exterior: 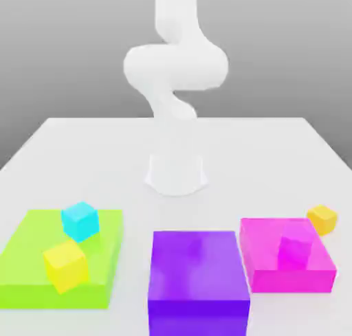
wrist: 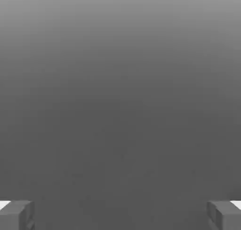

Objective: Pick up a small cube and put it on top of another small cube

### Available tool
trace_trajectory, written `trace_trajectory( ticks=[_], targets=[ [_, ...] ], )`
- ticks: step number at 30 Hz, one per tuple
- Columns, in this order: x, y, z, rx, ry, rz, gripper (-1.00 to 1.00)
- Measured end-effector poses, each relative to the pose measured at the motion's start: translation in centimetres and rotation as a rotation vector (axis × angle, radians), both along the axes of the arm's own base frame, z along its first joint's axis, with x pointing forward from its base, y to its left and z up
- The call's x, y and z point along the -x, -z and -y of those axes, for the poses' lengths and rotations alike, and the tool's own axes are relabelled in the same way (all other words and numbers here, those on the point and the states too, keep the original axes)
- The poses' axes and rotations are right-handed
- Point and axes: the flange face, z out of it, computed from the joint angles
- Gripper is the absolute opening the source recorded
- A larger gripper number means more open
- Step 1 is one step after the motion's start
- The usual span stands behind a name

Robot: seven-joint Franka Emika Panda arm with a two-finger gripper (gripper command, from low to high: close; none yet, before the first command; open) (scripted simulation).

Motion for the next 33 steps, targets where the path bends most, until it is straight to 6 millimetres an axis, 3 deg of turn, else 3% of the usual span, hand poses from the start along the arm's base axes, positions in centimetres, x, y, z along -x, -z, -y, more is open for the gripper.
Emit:
trace_trajectory(
  ticks=[4, 9, 14, 16, 18, 22, 28, 29, 33],
  targets=[
    [-3.4, 9.0, -7.9, 0.185, -0.303, -0.121, 0.0],
    [-3.0, 20.4, -17.1, 0.383, -0.7, -0.243, 0.0],
    [1.8, 31.4, -24.6, 0.547, -1.115, -0.337, 0.0],
    [4.7, 35.6, -26.8, 0.602, -1.287, -0.369, 0.0],
    [9.0, 39.6, -29.4, 0.659, -1.489, -0.389, 0.0],
    [16.1, 46.5, -31.0, 0.727, -1.817, -0.431, 0.0],
    [17.1, 52.7, -31.0, 0.728, -1.87, -0.44, 0.0],
    [17.1, 53.6, -30.9, 0.73, -1.871, -0.441, -1.0],
    [17.1, 53.6, -30.9, 0.731, -1.871, -0.442, -1.0]
  ],
)
